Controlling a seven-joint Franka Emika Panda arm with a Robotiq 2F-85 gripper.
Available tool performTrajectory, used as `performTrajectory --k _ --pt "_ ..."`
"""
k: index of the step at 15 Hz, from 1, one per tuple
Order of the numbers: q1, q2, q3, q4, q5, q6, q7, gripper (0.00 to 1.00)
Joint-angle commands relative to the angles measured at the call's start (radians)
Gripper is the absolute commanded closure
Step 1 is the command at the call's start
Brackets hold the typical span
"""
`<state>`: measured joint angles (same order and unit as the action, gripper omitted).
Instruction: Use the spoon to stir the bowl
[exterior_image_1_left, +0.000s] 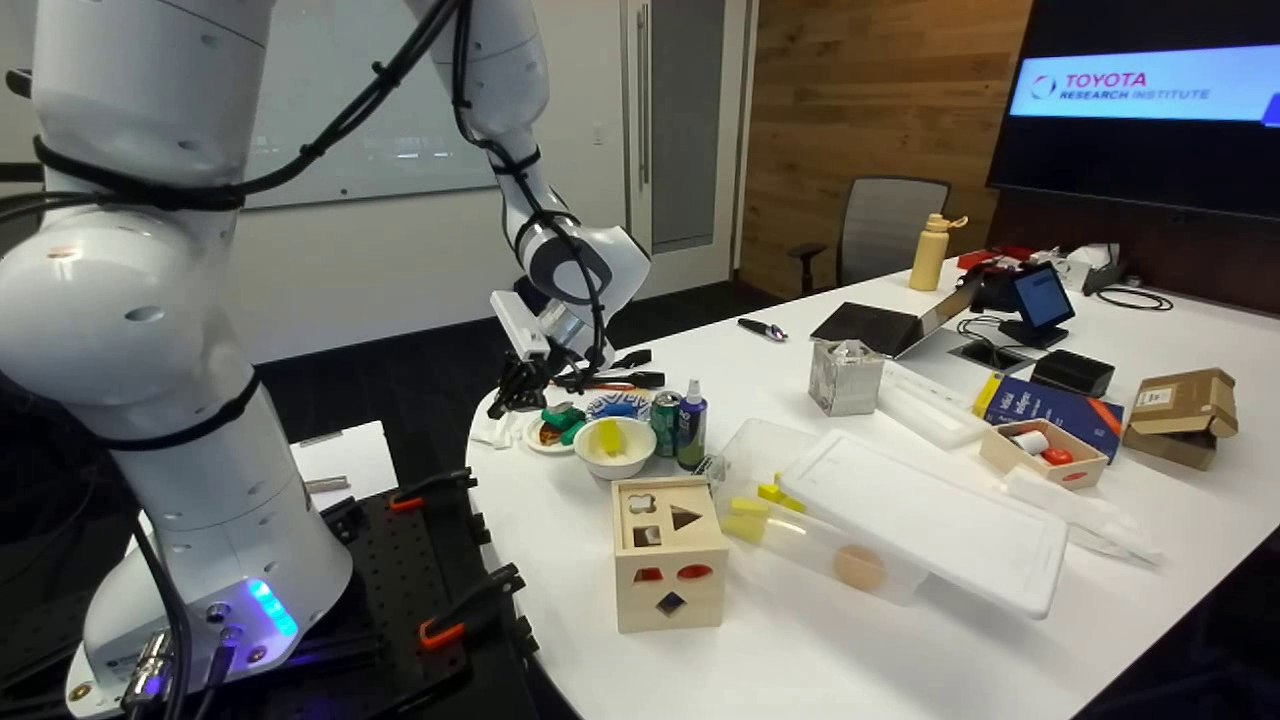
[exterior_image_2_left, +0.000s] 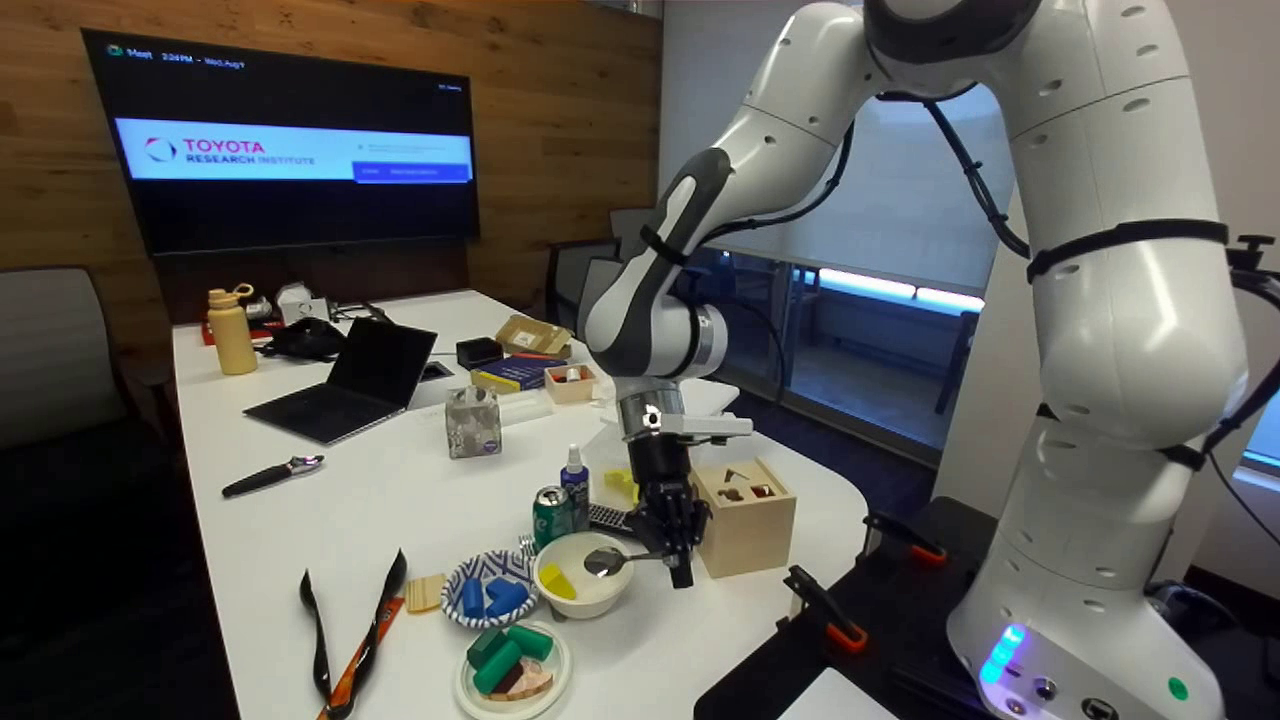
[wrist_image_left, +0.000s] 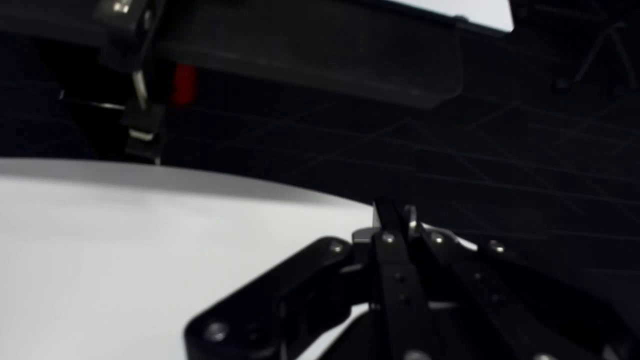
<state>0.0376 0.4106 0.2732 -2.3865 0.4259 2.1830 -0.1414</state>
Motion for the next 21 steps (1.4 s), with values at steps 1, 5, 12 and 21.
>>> performTrajectory --k 1,5,12,21 --pt "-0.054 -0.023 -0.022 -0.071 0.106 -0.060 -0.149 0.99" --pt "-0.058 0.120 -0.099 -0.028 0.067 0.017 -0.187 0.99" --pt "-0.127 0.366 -0.101 0.111 0.047 0.088 -0.244 0.99" --pt "-0.145 0.389 -0.107 0.120 0.036 0.134 -0.190 0.43"
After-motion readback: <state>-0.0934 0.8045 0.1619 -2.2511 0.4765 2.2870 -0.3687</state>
